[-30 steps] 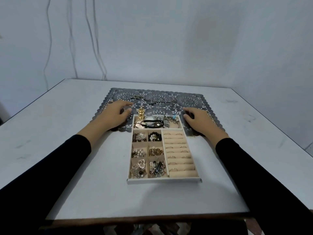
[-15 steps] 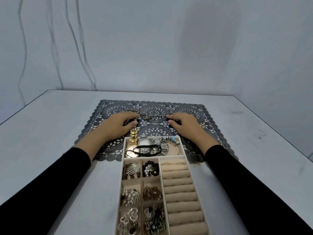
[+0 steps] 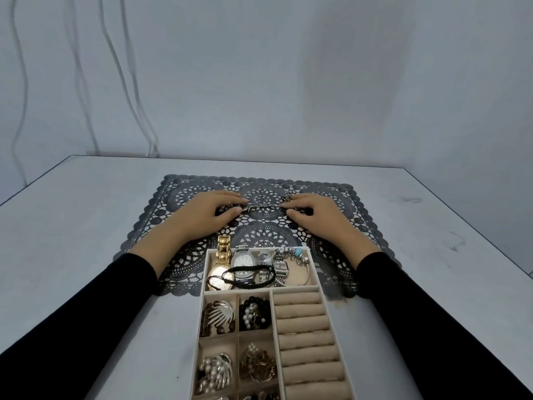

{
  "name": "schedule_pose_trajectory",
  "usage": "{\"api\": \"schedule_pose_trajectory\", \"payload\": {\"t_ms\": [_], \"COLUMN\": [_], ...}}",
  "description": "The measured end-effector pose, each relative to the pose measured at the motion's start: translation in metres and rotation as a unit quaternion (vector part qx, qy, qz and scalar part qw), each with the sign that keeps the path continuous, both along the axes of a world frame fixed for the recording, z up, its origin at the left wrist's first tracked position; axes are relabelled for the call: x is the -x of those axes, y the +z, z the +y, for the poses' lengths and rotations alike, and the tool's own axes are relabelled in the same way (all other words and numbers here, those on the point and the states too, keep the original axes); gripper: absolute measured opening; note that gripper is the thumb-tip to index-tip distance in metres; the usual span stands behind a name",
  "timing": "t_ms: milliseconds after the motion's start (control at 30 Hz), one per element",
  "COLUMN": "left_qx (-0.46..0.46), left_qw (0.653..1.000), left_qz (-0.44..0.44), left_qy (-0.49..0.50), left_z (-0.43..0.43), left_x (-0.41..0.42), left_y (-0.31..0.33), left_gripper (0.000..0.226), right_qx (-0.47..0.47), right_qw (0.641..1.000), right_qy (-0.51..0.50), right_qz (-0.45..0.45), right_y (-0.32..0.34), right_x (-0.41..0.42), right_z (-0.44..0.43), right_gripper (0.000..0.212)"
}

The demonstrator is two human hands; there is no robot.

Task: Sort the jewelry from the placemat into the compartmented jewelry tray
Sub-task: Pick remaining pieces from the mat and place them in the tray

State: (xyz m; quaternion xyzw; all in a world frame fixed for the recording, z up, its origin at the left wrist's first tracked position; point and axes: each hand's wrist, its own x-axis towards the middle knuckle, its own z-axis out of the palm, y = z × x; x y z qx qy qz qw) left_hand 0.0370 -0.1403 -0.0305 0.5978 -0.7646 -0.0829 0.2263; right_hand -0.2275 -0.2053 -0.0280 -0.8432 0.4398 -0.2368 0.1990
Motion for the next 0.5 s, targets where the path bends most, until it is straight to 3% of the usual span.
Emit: {"api": "schedule_pose_trajectory", "payload": {"t_ms": [333, 500], "left_qx": [0.035, 0.062], "left_qw": [0.999, 0.998], "left_qz": [0.010, 0.008], "left_qy": [0.034, 0.022], "left_z": [0.003, 0.003], "left_x": [-0.025, -0.014], "left_y": [-0.001, 0.001], "left_gripper": [0.029, 0.033], "right_qx": [-0.001, 0.026], "right_qw": [0.994, 0.994], "right_qy": [-0.067, -0.090], "right_qz": [-0.085, -0.060], "right_y": [-0.006, -0.006], "right_x": [0.019, 0.015], "right_z": [-0.011, -0.009], "right_gripper": [0.020, 0.019]}}
